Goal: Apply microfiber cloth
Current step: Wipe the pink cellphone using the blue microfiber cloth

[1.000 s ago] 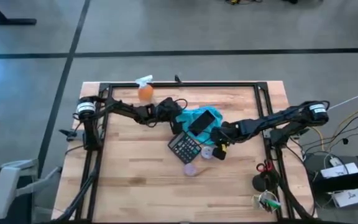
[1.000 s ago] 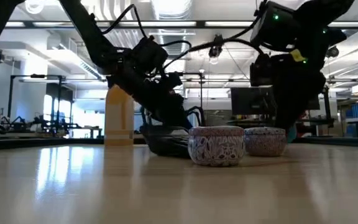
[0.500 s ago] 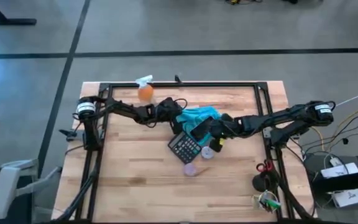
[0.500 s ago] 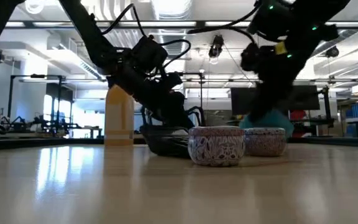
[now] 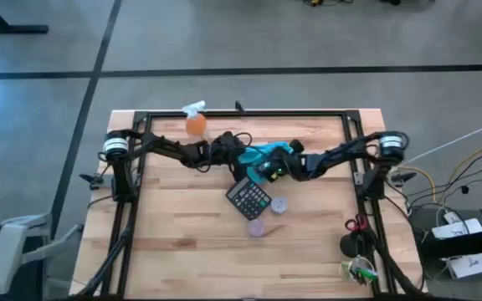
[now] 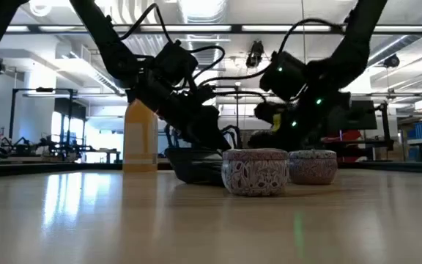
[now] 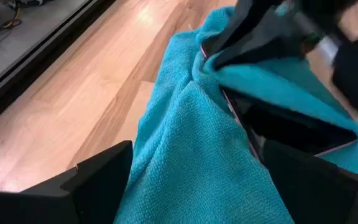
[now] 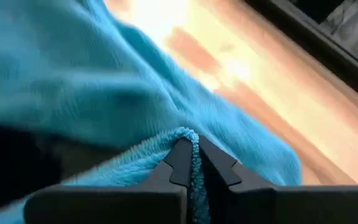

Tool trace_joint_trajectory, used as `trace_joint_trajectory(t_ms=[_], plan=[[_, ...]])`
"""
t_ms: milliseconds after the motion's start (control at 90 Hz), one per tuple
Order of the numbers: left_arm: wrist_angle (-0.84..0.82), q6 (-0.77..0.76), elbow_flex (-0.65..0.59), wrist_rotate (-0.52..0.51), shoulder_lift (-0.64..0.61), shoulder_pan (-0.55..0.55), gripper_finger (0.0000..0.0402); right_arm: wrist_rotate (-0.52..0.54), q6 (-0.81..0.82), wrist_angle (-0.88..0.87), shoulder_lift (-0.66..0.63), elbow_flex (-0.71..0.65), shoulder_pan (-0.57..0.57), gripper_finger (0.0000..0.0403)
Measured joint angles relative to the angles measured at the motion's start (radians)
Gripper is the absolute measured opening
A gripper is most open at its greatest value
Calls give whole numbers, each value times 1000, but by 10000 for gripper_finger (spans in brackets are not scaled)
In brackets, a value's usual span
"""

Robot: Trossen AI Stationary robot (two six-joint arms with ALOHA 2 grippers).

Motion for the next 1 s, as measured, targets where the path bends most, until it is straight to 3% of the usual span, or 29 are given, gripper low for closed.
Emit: trace_joint_trajectory(t_ms=[100,200,289,522,622,856,1000], plan=[[-1,3,0,0,8,0,347,-17,-64,169,73,0,16,0],[-7,9,0,-1,27,0,347,-21,-78,187,82,-4,29,0],[3,11,-1,-1,40,0,347,-20,-52,161,60,-21,33,0],[30,24,-1,-2,54,-1,347,121,191,-15,-27,-84,37,0],[59,25,0,-1,54,-2,347,128,206,-18,-32,-91,36,0],[97,60,35,10,45,0,347,20,51,36,-98,-100,30,0],[102,53,105,157,64,8,347,-69,-19,28,-222,-136,33,0]])
